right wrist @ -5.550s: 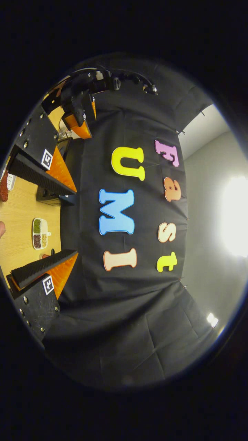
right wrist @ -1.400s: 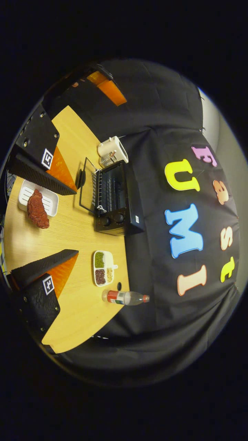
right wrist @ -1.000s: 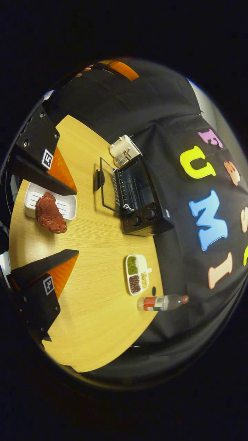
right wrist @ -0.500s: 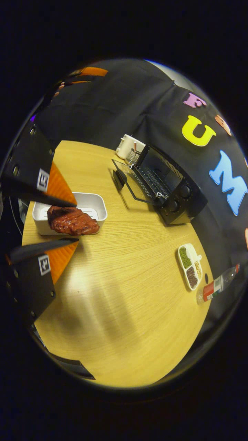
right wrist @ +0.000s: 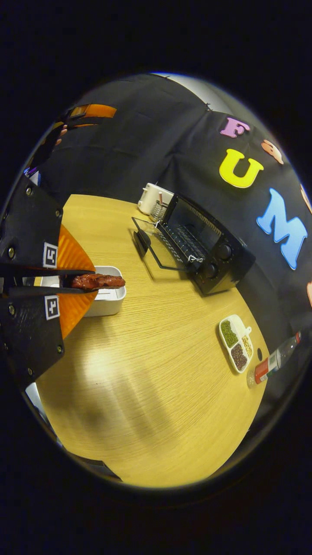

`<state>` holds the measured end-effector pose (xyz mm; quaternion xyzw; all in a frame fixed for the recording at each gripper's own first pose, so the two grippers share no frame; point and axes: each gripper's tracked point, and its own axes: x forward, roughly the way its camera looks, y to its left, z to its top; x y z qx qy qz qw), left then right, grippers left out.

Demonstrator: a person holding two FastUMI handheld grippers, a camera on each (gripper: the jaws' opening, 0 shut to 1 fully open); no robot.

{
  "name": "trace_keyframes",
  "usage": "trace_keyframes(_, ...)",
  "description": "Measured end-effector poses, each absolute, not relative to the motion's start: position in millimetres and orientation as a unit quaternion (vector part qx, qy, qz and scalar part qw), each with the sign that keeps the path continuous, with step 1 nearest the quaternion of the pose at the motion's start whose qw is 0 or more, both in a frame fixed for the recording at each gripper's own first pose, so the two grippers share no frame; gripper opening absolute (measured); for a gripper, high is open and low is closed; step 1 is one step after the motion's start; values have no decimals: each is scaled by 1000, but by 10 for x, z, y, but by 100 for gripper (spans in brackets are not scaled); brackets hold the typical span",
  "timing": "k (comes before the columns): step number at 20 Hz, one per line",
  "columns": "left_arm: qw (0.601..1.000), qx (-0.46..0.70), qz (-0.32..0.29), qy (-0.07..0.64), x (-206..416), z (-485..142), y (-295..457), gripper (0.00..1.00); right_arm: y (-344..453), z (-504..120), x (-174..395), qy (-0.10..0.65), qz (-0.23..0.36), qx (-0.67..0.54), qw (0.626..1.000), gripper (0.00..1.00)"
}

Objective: Open the electric oven with the left hand, put the food in, and close the electric oven.

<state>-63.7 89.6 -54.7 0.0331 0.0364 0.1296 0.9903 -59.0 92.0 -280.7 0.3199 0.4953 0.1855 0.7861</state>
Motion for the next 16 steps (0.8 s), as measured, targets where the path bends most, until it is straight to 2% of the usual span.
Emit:
trace_keyframes(8, 994, 36, 100, 25, -249, -485, 930, 100, 1158, -2277, -126, 447, 189, 365, 795, 9)
trace_keyframes(16, 995, 32, 96, 26, 26, -543, 1250, 100, 1685, -2109, 347, 420, 195, 391, 795, 9)
